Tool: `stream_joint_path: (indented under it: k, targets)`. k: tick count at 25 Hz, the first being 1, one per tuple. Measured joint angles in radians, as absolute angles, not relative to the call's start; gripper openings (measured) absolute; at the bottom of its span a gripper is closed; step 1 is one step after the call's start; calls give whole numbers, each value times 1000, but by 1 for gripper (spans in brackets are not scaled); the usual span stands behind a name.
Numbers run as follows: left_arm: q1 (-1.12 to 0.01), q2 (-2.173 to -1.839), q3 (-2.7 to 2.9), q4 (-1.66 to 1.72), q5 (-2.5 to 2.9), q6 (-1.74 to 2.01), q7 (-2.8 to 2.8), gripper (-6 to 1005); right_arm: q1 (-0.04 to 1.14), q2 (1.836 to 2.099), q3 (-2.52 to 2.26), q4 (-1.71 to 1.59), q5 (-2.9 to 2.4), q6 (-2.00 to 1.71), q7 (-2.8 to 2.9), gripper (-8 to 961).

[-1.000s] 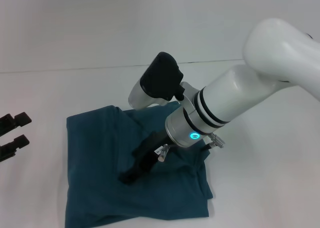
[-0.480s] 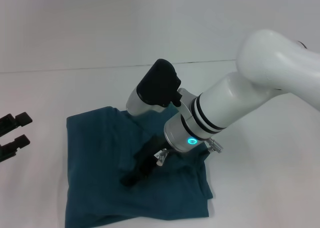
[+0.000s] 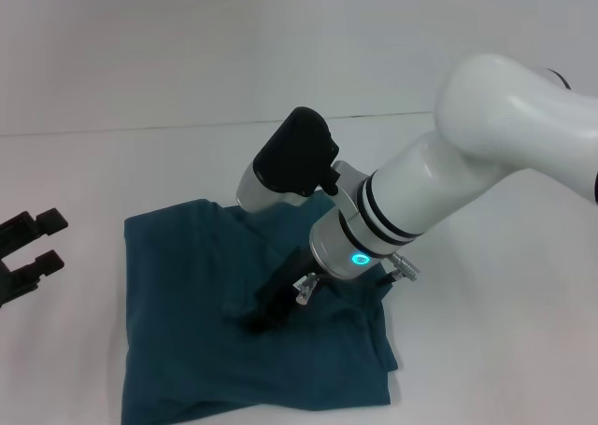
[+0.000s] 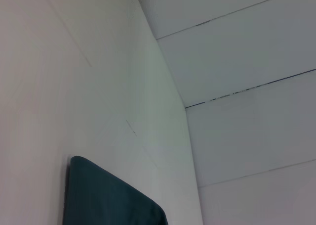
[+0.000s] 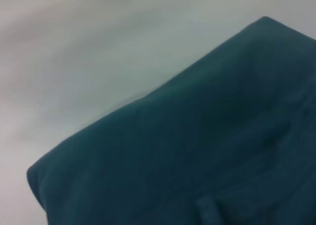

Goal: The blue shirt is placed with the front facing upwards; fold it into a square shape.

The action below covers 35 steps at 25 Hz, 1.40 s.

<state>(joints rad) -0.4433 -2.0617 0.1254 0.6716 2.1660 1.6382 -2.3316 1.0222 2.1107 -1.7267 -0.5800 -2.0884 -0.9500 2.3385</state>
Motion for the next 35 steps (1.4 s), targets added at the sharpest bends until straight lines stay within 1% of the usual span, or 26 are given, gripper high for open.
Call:
stream_joint_path:
  k: [4,10,18,21,24,27,35]
  targets:
    - [-442,-2062,125,672,2166,1638,-2331,819,1025,2112,-1741,-583,-2101,-943,2360,416]
    - [-437,-2062,127,672,2166,1631,-2330,819,1024,2108,-1750,-593,-2098,-942,2372,203]
    - [-440,-2062,129,671,2166,1630,-2329,819,1024,2107,-1745,-597,-2096,-942,2383,125]
    - [-439,-2062,128,670,2166,1629,-2329,819,1008,2100,-1740,-629,-2099,-951,2411,96]
    - [-436,-2062,125,670,2166,1629,-2328,819,965,2090,-1731,-714,-2124,-969,2453,92]
    - [-435,-2062,124,670,2166,1630,-2328,819,925,2089,-1686,-782,-2200,-987,2499,78]
    - [-437,-2062,125,670,2166,1629,-2329,820,914,2092,-1649,-792,-2254,-996,2538,46]
